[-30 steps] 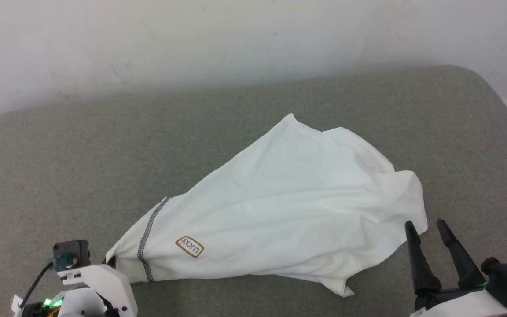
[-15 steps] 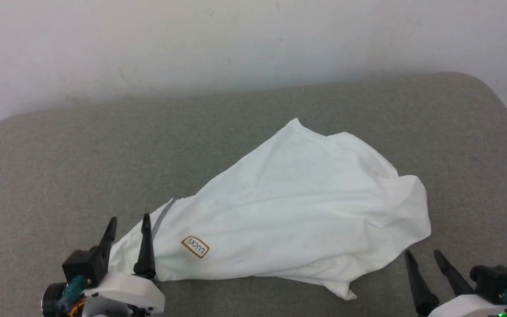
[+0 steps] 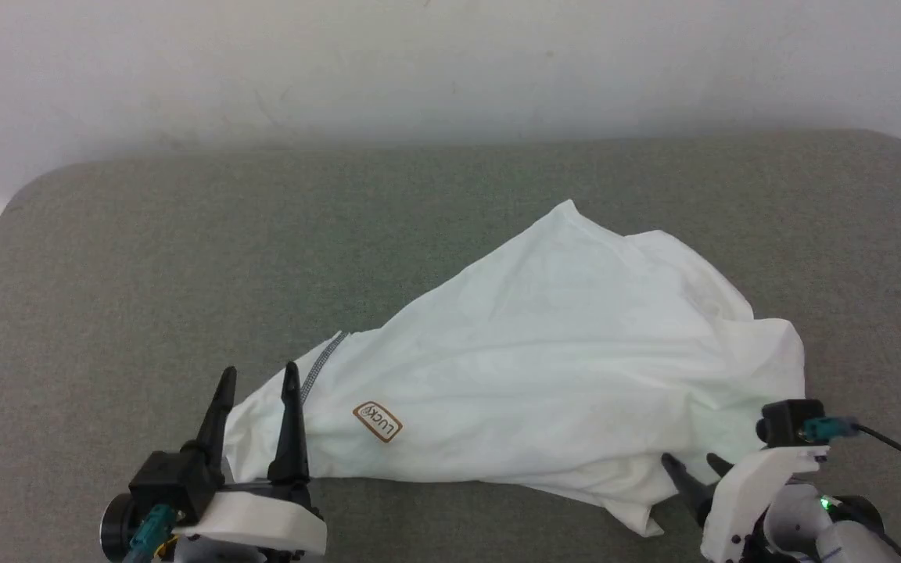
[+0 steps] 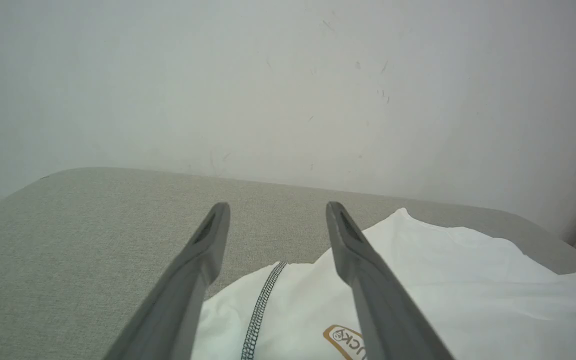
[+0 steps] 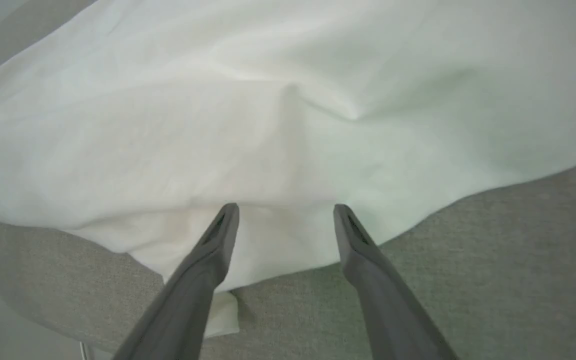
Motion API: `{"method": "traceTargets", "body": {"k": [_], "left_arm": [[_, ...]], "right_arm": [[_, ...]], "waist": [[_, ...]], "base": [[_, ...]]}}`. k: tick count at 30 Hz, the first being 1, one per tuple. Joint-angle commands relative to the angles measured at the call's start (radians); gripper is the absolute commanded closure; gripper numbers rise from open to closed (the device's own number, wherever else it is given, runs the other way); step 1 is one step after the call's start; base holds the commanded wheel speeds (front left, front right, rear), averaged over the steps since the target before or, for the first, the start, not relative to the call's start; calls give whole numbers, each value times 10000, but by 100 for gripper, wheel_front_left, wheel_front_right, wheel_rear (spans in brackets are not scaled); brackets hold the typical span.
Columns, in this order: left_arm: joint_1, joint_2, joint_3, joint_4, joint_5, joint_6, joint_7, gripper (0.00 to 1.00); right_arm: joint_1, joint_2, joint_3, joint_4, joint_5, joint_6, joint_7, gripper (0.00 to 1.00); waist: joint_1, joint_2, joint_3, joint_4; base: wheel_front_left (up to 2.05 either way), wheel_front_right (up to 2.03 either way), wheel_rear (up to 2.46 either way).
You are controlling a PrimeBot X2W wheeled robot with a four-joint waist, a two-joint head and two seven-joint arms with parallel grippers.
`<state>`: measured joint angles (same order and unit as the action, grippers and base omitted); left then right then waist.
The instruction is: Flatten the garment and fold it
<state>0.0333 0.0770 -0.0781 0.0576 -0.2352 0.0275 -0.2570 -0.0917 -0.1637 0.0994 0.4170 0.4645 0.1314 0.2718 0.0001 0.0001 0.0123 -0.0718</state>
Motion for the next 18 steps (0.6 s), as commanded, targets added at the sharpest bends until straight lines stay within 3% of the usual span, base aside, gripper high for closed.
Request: {"method": "traceTargets", "body": {"k": [1,6,7,9,18], "left_arm": [[-74,-55,14,-45,92,-58,-46,0],[-266,-165,-18,51,187,-120,-46,0],[-285,-180,-13,68,201,-115,-46,0],[-282,-205,13,87,215,-92,-46,0],[-282,-252,85,184,330,-85,-47,0]], "right_arm": [[-305,-68,222,338,143,-7,300,0],[-952,-344,1580,1603,937,-7,2015,0],[-1015,-402,1774,1697,1126,-7,2233,45],[-1151,-568,2034,1721,1440,-7,2400,100],[-2585,-1678,2519,-110,1164,-7,766,100]], "waist": [[-1,-1,228,194],[-1,-1,434,413],[-1,-1,446,427],[-1,-1,472,430],[-1,-1,505,177]], "base": [[0,0,0],[0,0,0],[0,0,0],[0,0,0],[0,0,0]]}}
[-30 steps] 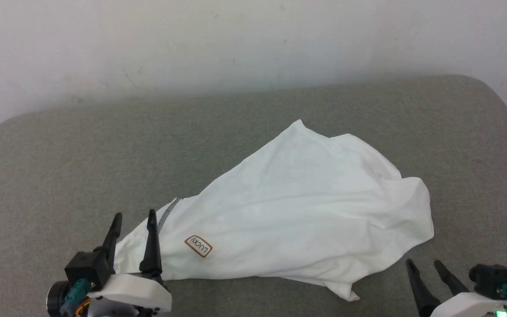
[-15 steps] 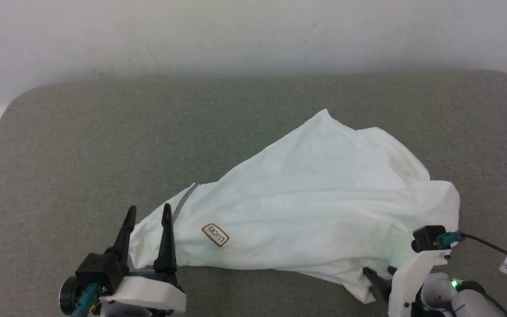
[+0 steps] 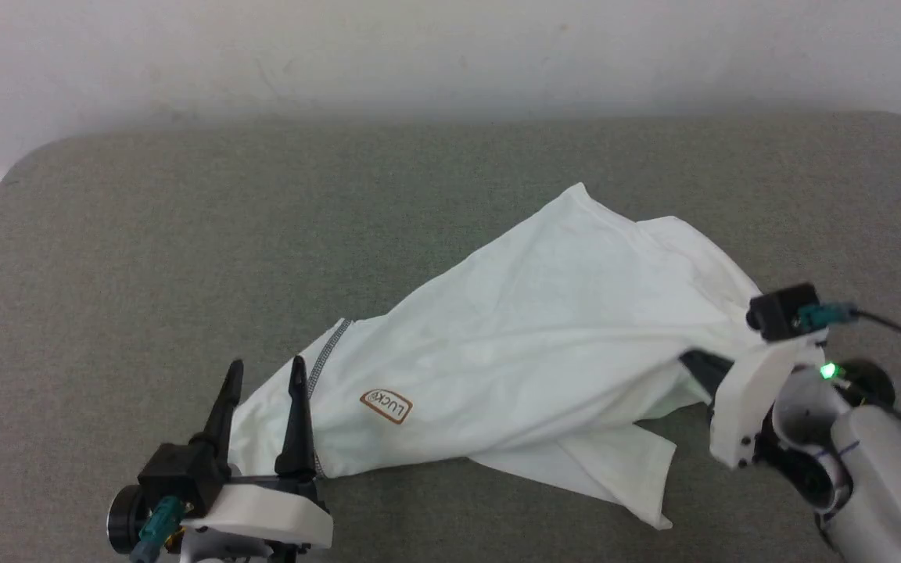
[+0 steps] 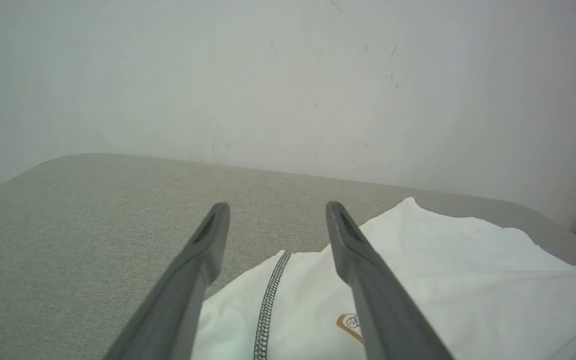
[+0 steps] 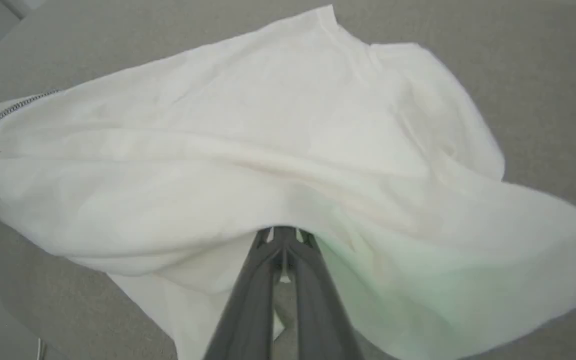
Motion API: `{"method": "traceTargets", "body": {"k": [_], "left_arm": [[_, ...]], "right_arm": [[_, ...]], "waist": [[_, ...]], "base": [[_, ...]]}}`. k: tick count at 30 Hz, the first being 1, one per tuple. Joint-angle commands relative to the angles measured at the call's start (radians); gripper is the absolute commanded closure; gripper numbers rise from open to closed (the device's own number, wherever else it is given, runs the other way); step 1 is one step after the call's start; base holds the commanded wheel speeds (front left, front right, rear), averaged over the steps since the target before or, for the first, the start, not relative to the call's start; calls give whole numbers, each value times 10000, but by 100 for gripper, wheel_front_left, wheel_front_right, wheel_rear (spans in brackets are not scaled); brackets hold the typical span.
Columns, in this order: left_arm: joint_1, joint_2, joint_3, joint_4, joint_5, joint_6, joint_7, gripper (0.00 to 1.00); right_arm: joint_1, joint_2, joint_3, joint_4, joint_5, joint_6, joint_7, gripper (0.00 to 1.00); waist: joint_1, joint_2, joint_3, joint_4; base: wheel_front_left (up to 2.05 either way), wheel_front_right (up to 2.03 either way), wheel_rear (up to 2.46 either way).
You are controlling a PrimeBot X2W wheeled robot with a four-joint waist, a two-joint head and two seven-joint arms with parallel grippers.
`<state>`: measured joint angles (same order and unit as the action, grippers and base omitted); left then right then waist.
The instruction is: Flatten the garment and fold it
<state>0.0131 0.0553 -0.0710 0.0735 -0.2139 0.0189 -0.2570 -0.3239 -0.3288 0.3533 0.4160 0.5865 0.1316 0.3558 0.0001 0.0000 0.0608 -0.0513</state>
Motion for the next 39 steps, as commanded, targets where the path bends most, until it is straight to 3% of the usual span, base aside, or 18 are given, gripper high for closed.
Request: {"method": "traceTargets", "body": {"k": [1,6,11,18,24,26,27,28,34,39], "left_arm": [[-106,-38,-25,46,139,-18,-47,0],[-459,-46,-324,64,191,-81,-47,0],[-1163,-48,-993,-52,40,-11,-47,0],[-2202,-49,-1960,-274,-108,250,-47,0],[-2746,-50,-2276,-330,-126,472,-47,0],[-2837,-50,-2310,-292,-130,526,-47,0],[-2881,-50,-2313,-270,-127,545,-47,0],[-2911,-50,-2302,-252,-116,556,-47,0],[-2713,-50,-2048,-61,48,546,-47,0],[-2183,-50,-1599,98,155,483,-47,0]], "right_arm": [[-523,-120,-40,-364,-164,-9,-208,100],[-2046,-536,-310,-1126,-643,-9,-196,100],[-3845,-967,-840,-732,-957,-9,-136,100],[-6299,-1555,-1420,809,-1510,-9,-1199,100],[-6855,-1307,-1429,2943,-2277,-9,-2983,100],[-6741,-1148,-1407,3622,-2355,-9,-3490,44],[-6662,-1072,-1364,3884,-2329,-9,-3723,11],[-6583,-1006,-1353,4087,-2288,-9,-4037,0],[-5697,-672,-1133,4418,-1925,-9,-5889,0],[-4371,-404,-1486,3192,-1606,-9,-6164,0]], "waist": [[-1,0,48,-38],[-1,0,500,160],[-1,0,1494,773],[-1,0,3130,1562],[-1,0,3768,1709],[-1,0,3797,1675],[-1,0,3787,1642],[-1,0,3753,1593],[-1,0,3147,1055],[-1,0,2304,418]], "base": [[0,0,0],[0,0,0],[0,0,0],[0,0,0],[0,0,0],[0,0,0],[0,0,0],[0,0,0],[0,0,0],[0,0,0]]}}
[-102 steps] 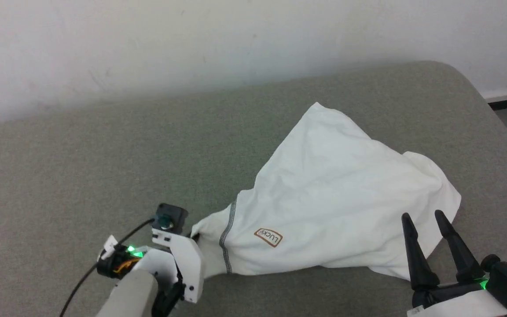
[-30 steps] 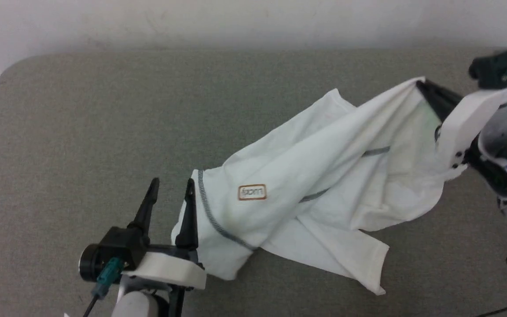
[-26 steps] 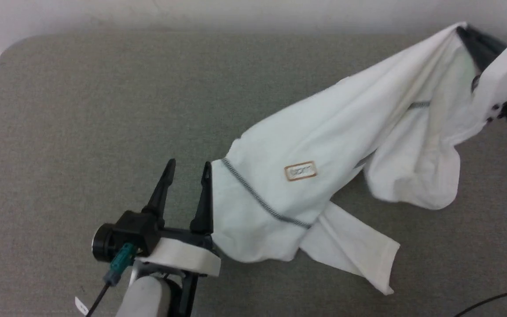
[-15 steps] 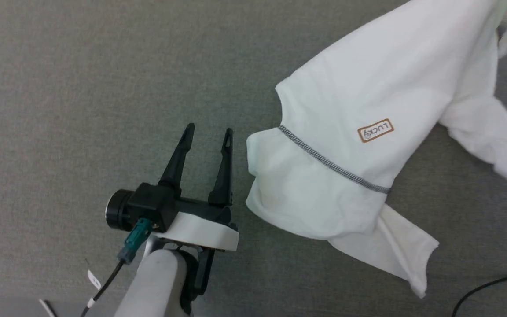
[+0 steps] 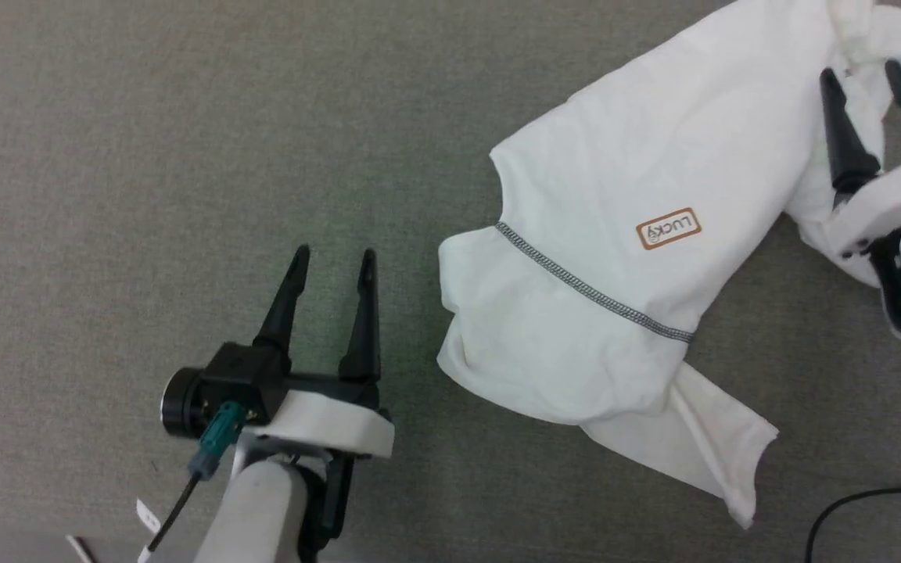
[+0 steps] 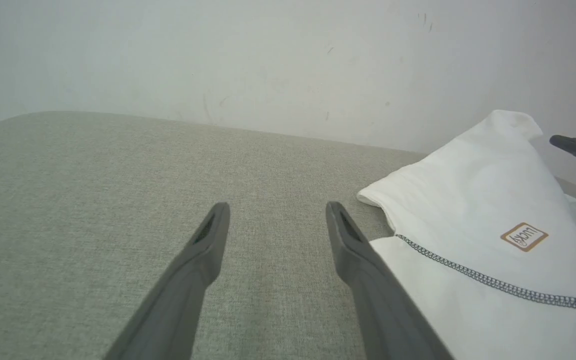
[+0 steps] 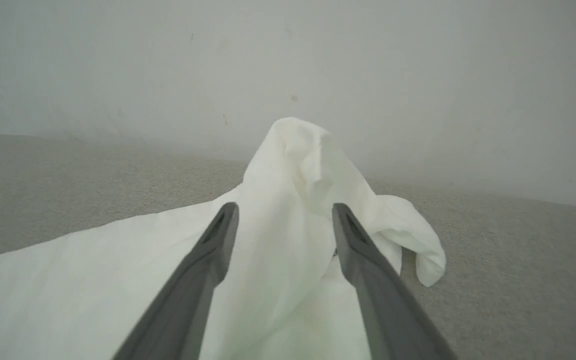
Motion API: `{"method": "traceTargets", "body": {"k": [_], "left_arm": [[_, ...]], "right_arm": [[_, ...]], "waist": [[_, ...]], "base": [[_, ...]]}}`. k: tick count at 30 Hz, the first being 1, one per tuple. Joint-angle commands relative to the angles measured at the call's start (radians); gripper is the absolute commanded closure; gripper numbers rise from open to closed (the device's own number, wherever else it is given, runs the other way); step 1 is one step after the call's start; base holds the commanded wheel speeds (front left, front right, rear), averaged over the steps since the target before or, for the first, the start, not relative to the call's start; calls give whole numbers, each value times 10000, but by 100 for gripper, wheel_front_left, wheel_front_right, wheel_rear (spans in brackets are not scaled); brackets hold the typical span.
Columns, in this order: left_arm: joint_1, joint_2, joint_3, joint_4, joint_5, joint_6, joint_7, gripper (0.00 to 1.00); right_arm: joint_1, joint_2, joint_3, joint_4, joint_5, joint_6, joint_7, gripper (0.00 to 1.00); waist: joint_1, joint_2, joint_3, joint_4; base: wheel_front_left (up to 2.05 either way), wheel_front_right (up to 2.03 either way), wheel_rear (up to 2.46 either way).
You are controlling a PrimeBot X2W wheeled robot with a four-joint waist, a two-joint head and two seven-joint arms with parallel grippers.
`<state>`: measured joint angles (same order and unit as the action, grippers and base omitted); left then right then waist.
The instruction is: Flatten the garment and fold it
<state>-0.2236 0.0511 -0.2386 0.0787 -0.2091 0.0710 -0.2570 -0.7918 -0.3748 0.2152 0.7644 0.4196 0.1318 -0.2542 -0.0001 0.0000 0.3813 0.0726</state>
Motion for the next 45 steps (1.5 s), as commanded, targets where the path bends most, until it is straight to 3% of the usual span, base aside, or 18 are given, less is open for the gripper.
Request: {"method": "traceTargets", "body": {"k": [1,5,13,24,35,36,37,38,45], "left_arm": [[317,-8,159,76,114,-49,-47,0],[870,-8,445,195,84,-97,-47,0],[1309,-8,420,281,18,-240,-47,0],[968,-9,-86,190,16,-353,-47,0],[705,-9,-776,136,-252,-203,-47,0],[659,-9,-788,130,-257,-180,-47,0],[614,-9,-790,144,-263,-158,-47,0],[568,-9,-797,153,-278,-139,-47,0],[425,-9,-798,200,-343,-46,-47,0]], "right_arm": [[694,104,-243,-733,70,-11,-68,0],[2336,407,-254,-1723,455,-11,40,0],[3335,79,261,-2160,1285,-11,2641,0],[2320,-181,808,-2357,2278,-11,4468,0],[949,-264,1857,-937,3095,-11,5839,0],[811,-293,1963,-824,3095,-11,5838,25],[679,-308,2027,-711,3111,-11,5780,67],[554,-312,2068,-621,3151,-11,5724,100],[-529,-484,2757,-891,2473,-11,4789,100]], "waist": [[1,0,-1079,-931],[1,0,-1795,-1379],[1,0,-2290,-1581],[1,0,-1681,-835],[1,0,-1065,125],[1,0,-1003,163],[1,0,-968,192],[1,0,-939,219],[1,0,-1053,288]], "base": [[0,0,0],[0,0,0],[0,0,0],[0,0,0],[0,0,0],[0,0,0],[0,0,0],[0,0,0],[0,0,0]]}}
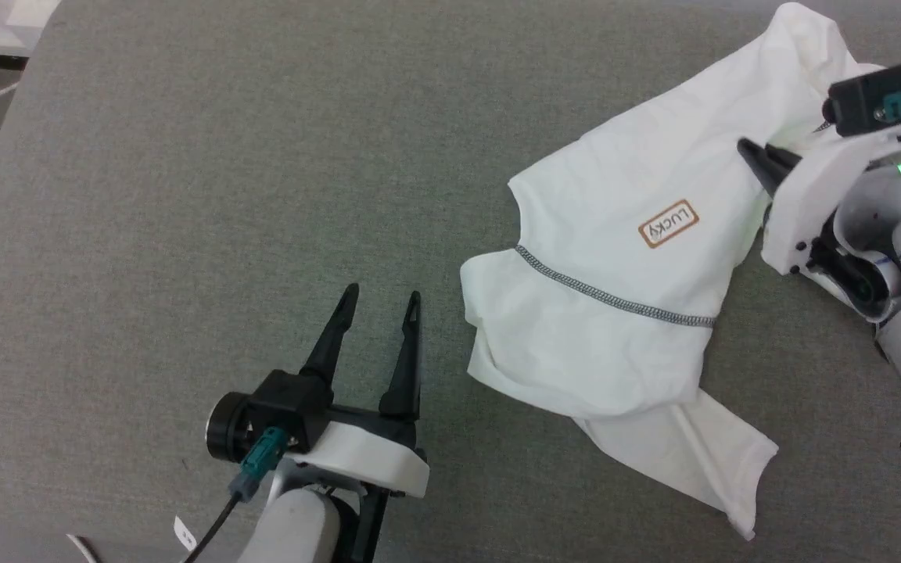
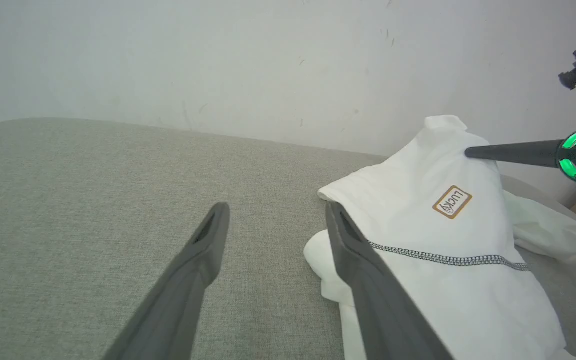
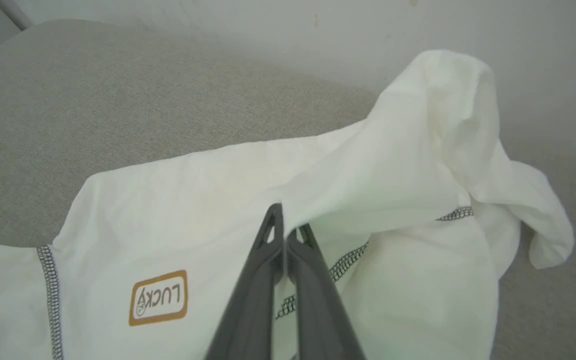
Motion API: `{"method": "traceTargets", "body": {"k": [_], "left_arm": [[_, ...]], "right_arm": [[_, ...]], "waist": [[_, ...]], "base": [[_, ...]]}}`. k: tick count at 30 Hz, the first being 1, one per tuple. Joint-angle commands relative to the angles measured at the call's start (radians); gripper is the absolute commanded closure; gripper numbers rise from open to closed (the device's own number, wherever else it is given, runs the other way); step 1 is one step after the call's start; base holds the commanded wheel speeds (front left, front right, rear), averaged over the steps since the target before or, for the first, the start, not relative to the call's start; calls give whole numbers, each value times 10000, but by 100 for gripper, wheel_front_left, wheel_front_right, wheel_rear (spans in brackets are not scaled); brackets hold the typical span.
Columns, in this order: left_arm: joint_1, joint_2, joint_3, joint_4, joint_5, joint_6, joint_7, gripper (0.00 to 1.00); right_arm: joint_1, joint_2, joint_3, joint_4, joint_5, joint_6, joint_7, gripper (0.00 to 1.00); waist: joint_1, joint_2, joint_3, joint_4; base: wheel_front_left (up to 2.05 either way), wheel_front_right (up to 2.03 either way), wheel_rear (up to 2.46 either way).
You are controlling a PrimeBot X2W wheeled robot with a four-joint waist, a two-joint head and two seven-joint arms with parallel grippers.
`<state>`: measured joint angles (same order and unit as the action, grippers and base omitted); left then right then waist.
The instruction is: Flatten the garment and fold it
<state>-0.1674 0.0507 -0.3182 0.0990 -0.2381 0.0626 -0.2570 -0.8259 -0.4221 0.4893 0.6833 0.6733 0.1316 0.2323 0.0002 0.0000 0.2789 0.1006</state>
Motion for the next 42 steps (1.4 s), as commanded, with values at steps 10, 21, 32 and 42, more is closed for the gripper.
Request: {"method": "traceTargets", "body": {"k": [10,21,32,42], "left_arm": [[-140,-5,-122,42,-136,95,-47,0],[-133,-5,-105,124,-181,227,-47,0],[176,-5,179,214,-41,107,-47,0],[86,-5,-36,166,-174,93,-47,0]], "right_arm": [[-655,1404,4246,-1593,-751,-9,484,100],[395,1440,4521,-1982,-523,-9,-2225,0],[3144,324,983,-3763,-1100,-9,-2611,0],[2617,-219,1066,-3575,-791,-9,-665,0]], "waist": [[-2,0,2,16],[-2,0,-22,-364],[-2,0,-654,-933],[-2,0,-489,-436]], "base": [[0,0,0],[0,0,0],[0,0,0],[0,0,0]]}}
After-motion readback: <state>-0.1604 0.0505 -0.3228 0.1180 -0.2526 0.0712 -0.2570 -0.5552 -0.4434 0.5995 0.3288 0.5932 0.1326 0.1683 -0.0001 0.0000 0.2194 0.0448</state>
